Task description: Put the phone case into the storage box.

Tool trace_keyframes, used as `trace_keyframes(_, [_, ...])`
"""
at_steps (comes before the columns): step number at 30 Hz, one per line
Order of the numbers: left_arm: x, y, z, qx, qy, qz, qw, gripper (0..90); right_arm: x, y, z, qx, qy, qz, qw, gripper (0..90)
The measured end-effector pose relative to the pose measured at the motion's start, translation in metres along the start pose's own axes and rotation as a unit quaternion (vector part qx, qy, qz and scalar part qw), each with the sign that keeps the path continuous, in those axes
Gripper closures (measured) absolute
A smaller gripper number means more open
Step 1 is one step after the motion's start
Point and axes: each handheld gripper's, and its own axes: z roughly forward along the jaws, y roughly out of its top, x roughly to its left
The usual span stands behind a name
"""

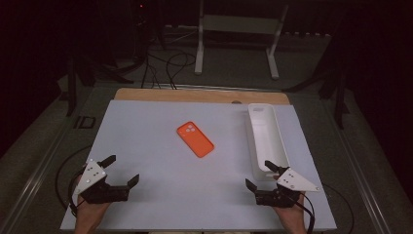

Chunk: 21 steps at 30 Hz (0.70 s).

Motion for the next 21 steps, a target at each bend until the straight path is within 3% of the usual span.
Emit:
trace_keyframes(12, [-0.0005, 0.0008, 0.0019, 0.006, 0.001, -0.005, 1.0, 0.0, -0.0019, -0.0009, 0.0002, 0.007, 0.011, 0.004, 0.9999, 8.7])
trace_keyframes(21, [-0.001, 0.0058, 0.005, 0.006, 0.007, -0.003, 0.9999, 0.0, -0.0046, -0.0021, -0.0065, -0.006, -0.005, 0.007, 0.9999, 8.7])
